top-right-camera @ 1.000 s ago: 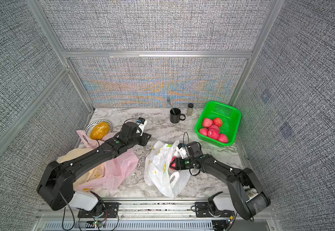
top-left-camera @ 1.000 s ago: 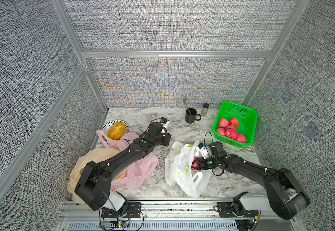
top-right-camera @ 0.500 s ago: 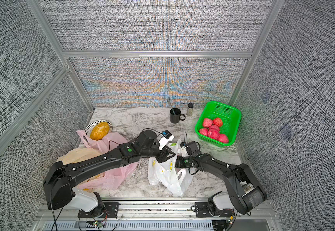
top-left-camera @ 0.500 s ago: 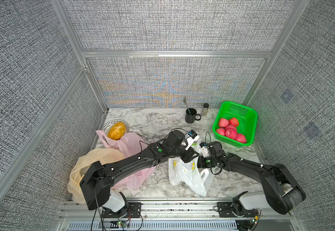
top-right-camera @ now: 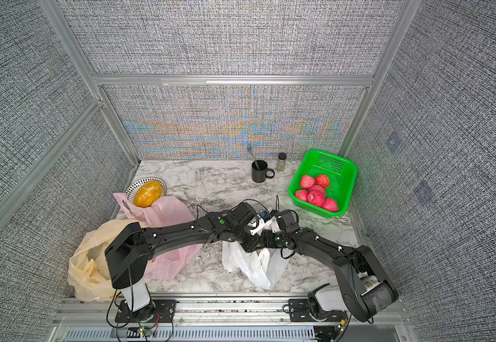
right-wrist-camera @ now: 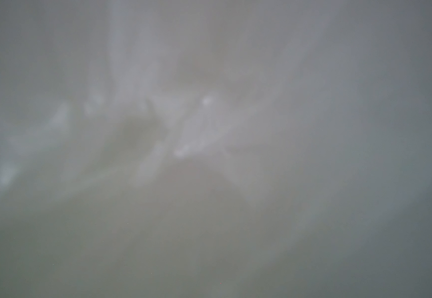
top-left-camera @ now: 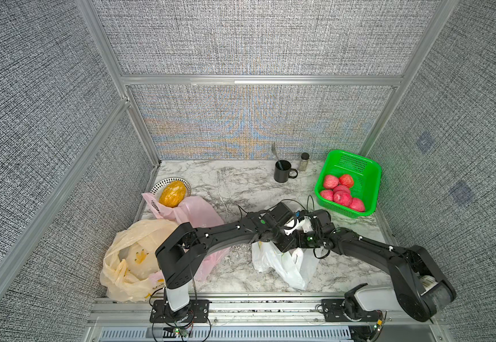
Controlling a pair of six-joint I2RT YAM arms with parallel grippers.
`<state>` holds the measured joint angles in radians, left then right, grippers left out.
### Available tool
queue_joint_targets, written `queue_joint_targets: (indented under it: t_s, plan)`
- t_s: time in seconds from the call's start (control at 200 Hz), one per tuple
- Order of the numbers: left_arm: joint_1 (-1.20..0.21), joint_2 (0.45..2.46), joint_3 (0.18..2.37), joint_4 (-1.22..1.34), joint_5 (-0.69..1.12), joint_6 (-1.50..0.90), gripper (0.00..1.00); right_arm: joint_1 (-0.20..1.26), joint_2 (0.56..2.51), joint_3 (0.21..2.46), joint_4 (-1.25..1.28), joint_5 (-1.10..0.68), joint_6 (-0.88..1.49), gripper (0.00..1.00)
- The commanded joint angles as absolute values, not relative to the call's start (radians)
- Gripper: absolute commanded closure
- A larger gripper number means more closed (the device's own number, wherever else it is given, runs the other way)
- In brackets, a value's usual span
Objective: Untie the knot of a plastic bag & take out the apple
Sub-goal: Pick up the apple from the plastic bag.
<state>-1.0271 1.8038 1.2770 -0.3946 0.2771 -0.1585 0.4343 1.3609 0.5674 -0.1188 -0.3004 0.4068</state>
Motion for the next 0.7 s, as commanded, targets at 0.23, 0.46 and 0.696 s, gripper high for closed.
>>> queue_joint_targets:
  t_s: [0.23, 0.46, 0.696]
  plan:
    - [-0.865, 1.985, 1.279, -0.491, 0.047, -0.259, 0.60, 0.408, 1.336, 0.554, -0.133, -0.292, 0.402, 0.43]
    - [-0.825, 1.970, 1.211, -0.353, 0.051, -0.294, 0.60, 0.381, 1.305, 0.553, -0.124, -0.348, 0.390, 0.23]
    - [-0.826, 1.947, 1.172, -0.316, 0.055, -0.305, 0.60, 0.389, 1.209, 0.622, -0.221, -0.341, 0.417, 0.02]
